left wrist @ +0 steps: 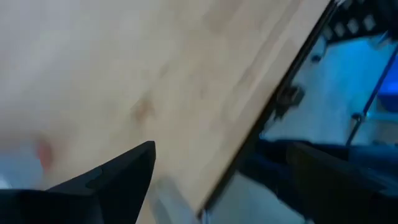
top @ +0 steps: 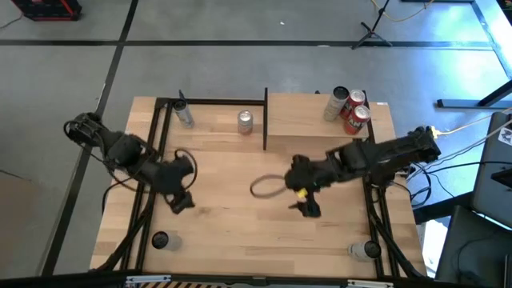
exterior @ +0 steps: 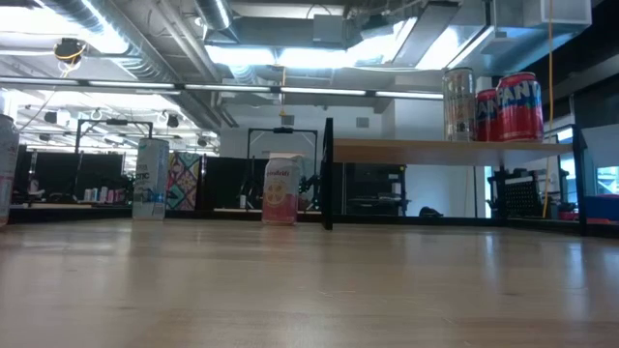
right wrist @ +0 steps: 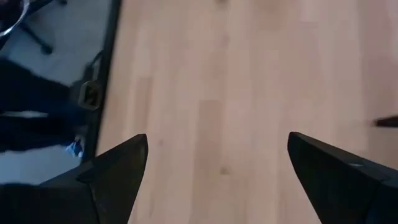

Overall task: Place canned beverage on shelf
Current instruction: Put the white yellow soda can on the shelf aligned with the other white yellow soda can

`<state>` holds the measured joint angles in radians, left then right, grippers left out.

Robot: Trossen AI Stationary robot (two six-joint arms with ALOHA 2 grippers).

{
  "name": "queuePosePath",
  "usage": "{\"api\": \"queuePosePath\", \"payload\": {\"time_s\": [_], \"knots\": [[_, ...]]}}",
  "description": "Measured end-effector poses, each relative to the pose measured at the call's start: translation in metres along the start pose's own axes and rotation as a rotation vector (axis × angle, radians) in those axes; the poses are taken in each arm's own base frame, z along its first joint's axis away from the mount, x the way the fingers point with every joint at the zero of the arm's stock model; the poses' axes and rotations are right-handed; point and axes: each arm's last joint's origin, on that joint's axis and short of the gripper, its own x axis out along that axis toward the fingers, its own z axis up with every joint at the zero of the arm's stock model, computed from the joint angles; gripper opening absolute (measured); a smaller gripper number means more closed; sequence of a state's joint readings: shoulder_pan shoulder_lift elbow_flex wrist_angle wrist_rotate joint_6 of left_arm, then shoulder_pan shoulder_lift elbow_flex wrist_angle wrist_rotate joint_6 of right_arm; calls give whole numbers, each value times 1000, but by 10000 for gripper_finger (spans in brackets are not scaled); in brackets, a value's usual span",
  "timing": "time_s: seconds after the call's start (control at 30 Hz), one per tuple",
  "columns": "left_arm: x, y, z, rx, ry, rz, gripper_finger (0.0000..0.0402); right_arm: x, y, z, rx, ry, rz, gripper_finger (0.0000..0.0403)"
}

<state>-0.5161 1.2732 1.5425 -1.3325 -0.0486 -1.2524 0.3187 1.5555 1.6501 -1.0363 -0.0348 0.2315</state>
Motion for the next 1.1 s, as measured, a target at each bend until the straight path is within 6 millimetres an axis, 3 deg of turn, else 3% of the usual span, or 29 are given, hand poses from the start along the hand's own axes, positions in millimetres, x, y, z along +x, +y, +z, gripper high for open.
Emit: {"api": "queuePosePath", "payload": {"time_s": [0.3, 0.57, 0.77, 1.1], "knots": [[12, -11, -50, -241, 179, 128, 353, 0, 39, -11, -19, -25, -64, 374], [30, -23, -88, -375, 222, 263, 352, 1, 54, -16, -4, -36, -73, 374], [55, -33, -110, -352, 235, 365, 352, 4, 56, -16, -1, -40, -80, 374], [81, -40, -126, -266, 210, 409, 352, 4, 56, -16, 0, -40, -79, 374]]}}
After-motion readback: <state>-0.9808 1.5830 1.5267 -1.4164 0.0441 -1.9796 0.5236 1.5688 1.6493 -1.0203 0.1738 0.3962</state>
